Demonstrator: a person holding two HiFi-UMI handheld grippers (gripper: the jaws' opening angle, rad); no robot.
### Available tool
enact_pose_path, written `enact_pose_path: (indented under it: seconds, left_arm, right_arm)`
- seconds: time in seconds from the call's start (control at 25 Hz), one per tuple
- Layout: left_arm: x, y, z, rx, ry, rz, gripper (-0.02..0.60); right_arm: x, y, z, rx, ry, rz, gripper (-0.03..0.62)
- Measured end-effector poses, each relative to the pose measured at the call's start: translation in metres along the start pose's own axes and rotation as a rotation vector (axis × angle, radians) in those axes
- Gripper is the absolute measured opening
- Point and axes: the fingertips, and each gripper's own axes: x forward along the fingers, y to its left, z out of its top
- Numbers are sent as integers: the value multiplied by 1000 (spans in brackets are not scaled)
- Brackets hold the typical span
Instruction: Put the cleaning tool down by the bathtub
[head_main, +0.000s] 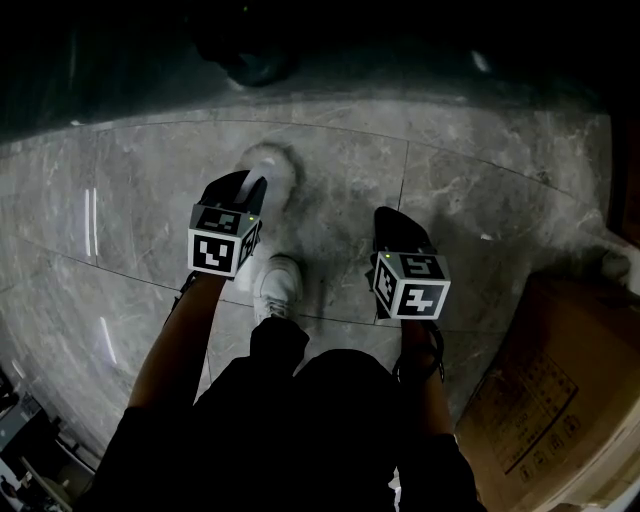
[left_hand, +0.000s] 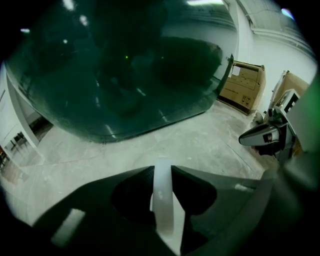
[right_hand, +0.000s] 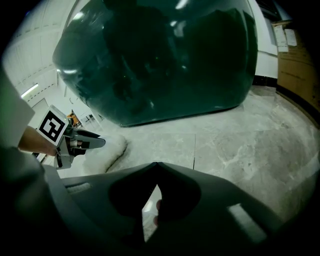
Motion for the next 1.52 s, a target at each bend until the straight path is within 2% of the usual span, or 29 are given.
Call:
enact_pose_path:
  seconds: [0.28,0.6,0.68,0.8,0.96,1.24,1.4,1.52]
  left_arm:
    - [1,0,0,8,-13,7,97]
    - [-2,-9,-6,26,15,-26,100]
    - [-4,-7,-9,31,10,-26,144]
    - [-7,-6,-8,43,-19,-28,200]
    - [-18,-13,-4,68,-34,-49,235]
    - [-47,-20,13,72,-111,-42,235]
    - [-62,-24,33,63,-183,-40,233]
    - [-72,-26,47,81,-226,-31,205]
  right_arm:
    - [-5,-5,-9,17,4,-9,23]
    - [-13,-10,-7,24,-16,-22,23]
    - [-14,-10,-9,27,-16,-25,23]
    - [-17,-10,-8,27,-22,-29,23]
    - [-21,-10,-8,35,-29,-36,23]
    - [-36,-3,10,15,-86,-20,23]
    - [-47,-4,21,5,-115,-28,23]
    - [-56,-3,28,3,-135,-30,23]
